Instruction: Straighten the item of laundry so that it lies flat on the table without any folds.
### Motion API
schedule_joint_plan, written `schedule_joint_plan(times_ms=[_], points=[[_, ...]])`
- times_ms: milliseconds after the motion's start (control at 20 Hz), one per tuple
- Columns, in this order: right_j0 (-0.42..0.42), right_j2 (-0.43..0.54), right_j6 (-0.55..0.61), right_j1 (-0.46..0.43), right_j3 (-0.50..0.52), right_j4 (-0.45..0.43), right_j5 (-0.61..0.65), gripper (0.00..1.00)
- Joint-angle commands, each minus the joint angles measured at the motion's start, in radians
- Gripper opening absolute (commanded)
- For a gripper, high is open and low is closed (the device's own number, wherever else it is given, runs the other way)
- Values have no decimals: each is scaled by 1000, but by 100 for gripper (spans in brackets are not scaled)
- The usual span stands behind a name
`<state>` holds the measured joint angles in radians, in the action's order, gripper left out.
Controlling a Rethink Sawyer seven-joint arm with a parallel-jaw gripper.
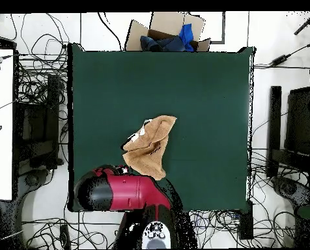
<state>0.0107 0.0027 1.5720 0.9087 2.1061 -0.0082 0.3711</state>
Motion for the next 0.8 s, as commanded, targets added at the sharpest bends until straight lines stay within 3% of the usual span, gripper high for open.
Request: schedule_joint_plan(times_ms=[50, 500, 800], points=[[21, 14, 174, -210, -50, -28, -162, 100], [37, 12, 155, -352, -113, -21, -275, 100], [35, 6, 145, -401, -140, -25, -308, 100]])
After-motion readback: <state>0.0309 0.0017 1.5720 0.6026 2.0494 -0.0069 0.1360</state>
